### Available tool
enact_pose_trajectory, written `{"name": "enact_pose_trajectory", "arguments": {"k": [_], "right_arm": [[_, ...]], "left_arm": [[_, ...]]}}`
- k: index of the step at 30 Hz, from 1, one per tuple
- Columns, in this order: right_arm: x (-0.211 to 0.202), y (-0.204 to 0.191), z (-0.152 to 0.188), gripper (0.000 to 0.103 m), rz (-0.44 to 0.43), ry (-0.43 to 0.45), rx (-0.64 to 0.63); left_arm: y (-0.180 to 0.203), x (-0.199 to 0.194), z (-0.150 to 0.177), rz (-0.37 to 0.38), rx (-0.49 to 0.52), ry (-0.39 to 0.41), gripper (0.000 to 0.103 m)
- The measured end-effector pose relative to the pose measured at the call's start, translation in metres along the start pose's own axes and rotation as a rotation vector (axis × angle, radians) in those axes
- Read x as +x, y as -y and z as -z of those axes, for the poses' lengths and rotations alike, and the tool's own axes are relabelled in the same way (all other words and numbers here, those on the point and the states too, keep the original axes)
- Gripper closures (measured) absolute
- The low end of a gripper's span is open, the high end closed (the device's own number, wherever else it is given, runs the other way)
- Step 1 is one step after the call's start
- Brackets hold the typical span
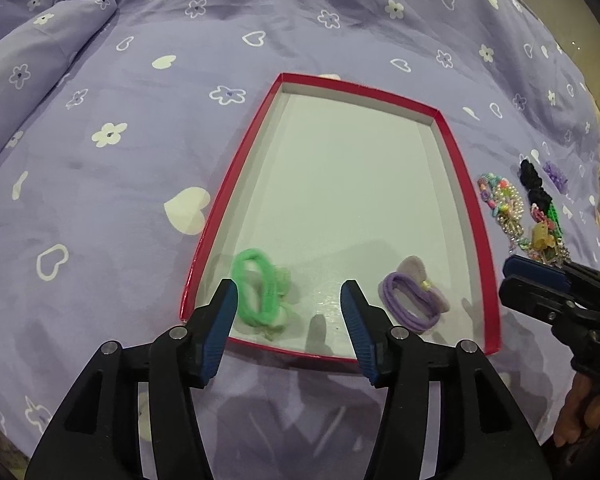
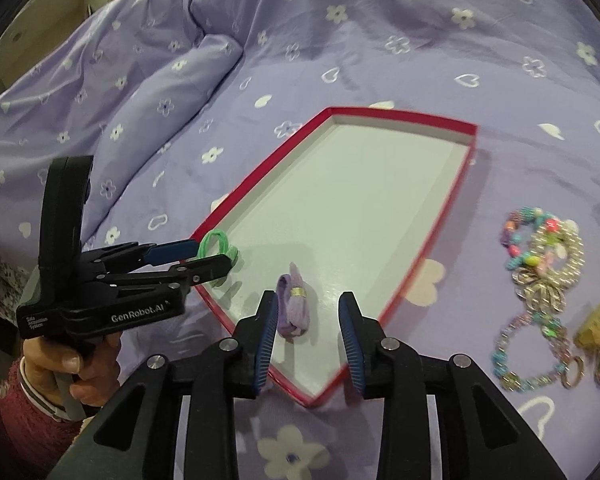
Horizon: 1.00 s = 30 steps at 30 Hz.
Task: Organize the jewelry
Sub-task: 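Open both tools to drop the hair ties inside the red tray, then move both open tools back over the jewelry pile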
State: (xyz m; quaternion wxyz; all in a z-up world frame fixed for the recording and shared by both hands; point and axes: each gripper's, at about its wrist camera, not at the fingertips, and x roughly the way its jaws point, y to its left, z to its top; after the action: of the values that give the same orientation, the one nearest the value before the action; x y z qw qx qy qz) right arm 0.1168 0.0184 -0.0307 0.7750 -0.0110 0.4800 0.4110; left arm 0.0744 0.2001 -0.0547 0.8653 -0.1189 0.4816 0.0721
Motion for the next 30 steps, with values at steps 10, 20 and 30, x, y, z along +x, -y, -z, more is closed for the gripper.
{"name": "enact_pose_trajectory", "arguments": {"k": [10,20,30], "right_arm": [[-0.043,0.037,0.02,0.058,0.051,0.067,0.093],[-0.083,0.083,0.045,0.058,0.121,0.117,0.197],[-0.117,0.119,0.059,0.058,0.174,0.174,0.273]], "left_arm": [[0.032,-0.022,-0.003,0.042,0.029,0.048,0.044],[0.085,-0.022,-0.006,0.101,0.098,0.048,0.044],[0.129,-0.016,-0.012,0.137,0.163,0.043,0.044]]}}
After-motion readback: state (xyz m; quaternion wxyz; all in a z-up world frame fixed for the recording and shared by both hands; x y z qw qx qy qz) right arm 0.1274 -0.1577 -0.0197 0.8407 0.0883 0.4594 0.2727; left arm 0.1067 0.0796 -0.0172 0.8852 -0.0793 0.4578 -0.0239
